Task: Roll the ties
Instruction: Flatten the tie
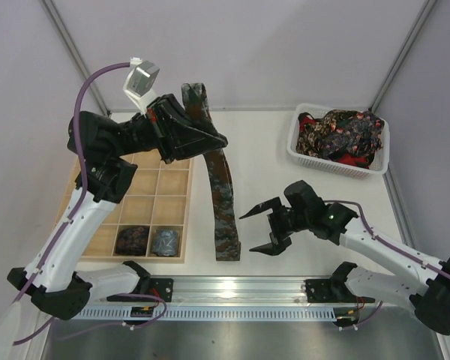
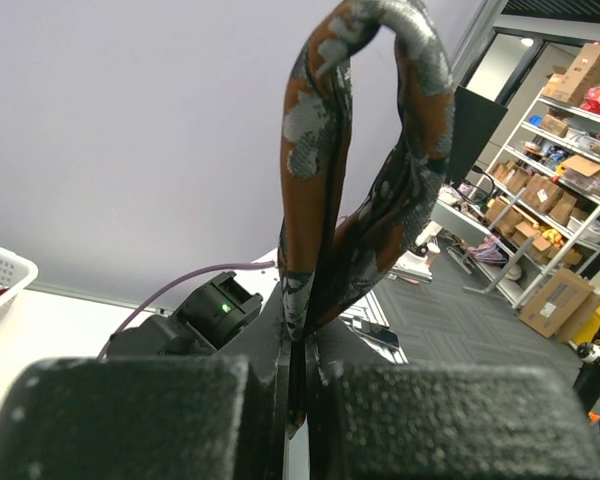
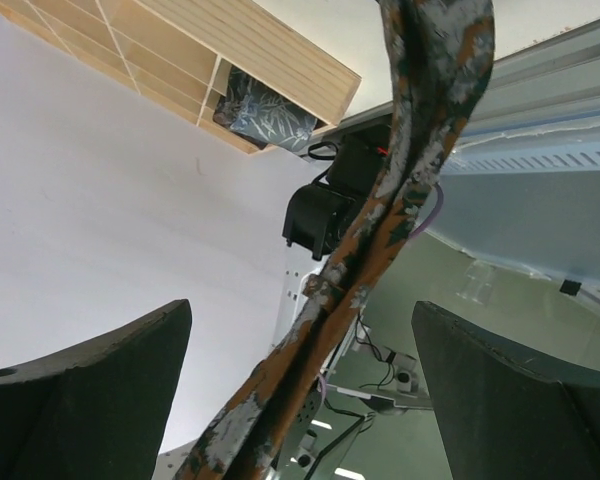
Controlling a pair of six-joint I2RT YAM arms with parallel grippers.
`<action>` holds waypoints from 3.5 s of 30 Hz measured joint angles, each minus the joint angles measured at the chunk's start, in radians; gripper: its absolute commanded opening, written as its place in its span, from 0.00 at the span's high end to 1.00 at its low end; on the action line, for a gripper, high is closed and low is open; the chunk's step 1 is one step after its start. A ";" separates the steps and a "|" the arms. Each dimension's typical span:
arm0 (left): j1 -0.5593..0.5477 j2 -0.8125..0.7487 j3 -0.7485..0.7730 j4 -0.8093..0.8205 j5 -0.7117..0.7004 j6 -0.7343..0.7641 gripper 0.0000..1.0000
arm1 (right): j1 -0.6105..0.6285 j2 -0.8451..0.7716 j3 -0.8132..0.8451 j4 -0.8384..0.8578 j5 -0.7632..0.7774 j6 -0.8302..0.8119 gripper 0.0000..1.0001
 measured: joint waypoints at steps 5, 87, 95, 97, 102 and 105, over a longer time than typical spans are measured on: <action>0.000 0.057 0.046 0.000 0.017 -0.010 1.00 | 0.053 0.060 0.002 0.031 0.005 0.008 0.00; -0.331 0.195 -1.377 0.757 -0.397 0.265 0.99 | -0.920 -0.200 -0.282 -0.300 0.206 -1.125 0.50; -0.333 0.117 -1.377 0.693 -0.439 0.290 1.00 | -0.576 0.140 0.040 -0.206 0.409 -1.197 0.58; -0.333 0.106 -1.377 0.681 -0.450 0.295 1.00 | -0.556 0.186 0.077 -0.174 0.451 -1.211 0.64; -0.334 0.096 -1.377 0.667 -0.485 0.299 1.00 | -0.579 0.304 0.058 -0.113 0.521 -1.245 0.64; -0.335 0.101 -1.377 0.673 -0.492 0.299 0.99 | -0.626 0.347 0.015 -0.063 0.528 -1.273 0.64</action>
